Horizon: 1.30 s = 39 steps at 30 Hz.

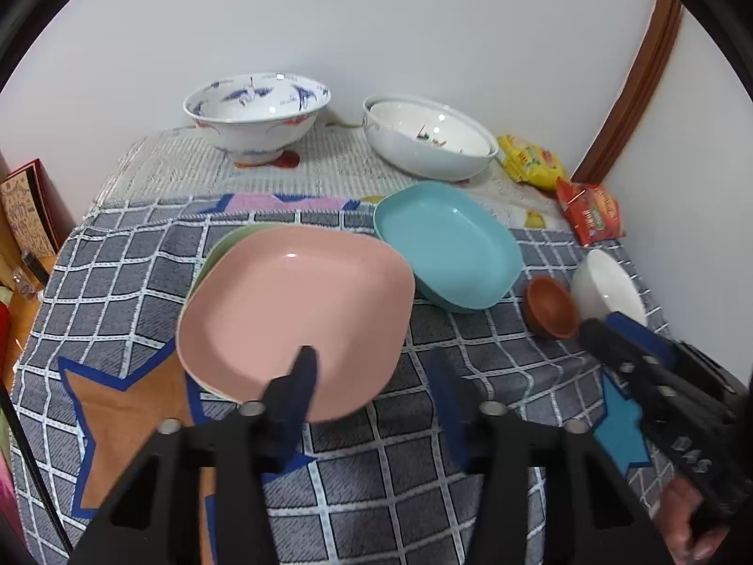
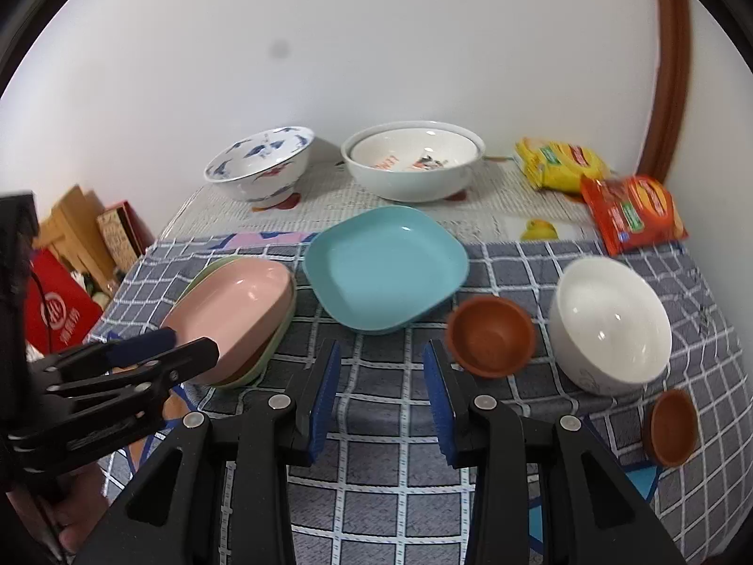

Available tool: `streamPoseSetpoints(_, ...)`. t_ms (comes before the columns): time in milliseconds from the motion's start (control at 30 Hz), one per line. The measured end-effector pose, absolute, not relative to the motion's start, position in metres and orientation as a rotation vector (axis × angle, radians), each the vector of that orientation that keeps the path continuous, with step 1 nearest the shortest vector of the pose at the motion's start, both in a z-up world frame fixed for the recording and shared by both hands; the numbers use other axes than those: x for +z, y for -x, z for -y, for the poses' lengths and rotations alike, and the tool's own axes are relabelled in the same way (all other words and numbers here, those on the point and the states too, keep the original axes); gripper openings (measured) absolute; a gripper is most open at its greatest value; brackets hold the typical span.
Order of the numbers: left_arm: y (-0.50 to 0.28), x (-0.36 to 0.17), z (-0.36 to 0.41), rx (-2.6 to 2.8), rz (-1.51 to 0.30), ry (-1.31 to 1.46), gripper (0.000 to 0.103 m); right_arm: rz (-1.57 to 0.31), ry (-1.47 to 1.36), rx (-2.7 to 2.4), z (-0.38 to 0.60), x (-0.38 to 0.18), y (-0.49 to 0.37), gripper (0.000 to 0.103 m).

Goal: Organize plates and bowls
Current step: 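Move both grippers toward the rim of the teal square plate, then close both grippers on the teal plate rim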

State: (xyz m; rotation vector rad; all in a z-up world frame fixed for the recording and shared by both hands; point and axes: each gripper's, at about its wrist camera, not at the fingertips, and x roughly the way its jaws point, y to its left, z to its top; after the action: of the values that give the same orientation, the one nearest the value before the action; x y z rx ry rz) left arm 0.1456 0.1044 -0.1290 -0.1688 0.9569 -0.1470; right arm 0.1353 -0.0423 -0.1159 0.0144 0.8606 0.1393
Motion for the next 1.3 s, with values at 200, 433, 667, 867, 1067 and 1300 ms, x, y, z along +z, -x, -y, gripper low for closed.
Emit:
streamPoseSetpoints(200,-0.160,-0.147,-0.100,-0.156,-1.009,0.158,0.025,-0.875,-0.016,0.113,0.056,-0.123,-0.138,0.036)
streamPoseSetpoints(433,-0.169,-0.156,-0.094,-0.131,-1.046,0.129,0.020,-0.882,-0.019,0.130,0.061,-0.128,-0.142,0.036)
streamPoseSetpoints(667,-0.180,-0.138,-0.091,-0.131,-1.011,0.122,0.021,-0.882,-0.017,0.119,0.066,-0.127,-0.151,0.037)
streamPoseSetpoints(867,-0.202,-0.116,-0.083,-0.101,-0.965,0.049,0.027,-0.826,0.011,0.099,0.067,-0.110,-0.172,0.045)
streamPoseSetpoints(1067,-0.229,-0.102,-0.076,-0.074,-0.913,-0.005,0.035,-0.778,-0.005,0.088,0.069,-0.098,-0.206,0.046)
streamPoseSetpoints(1300,-0.255,-0.111,-0.065,-0.045,-0.896,-0.050,0.035,-0.788,0.001,0.061,0.073,-0.109,-0.241,0.046)
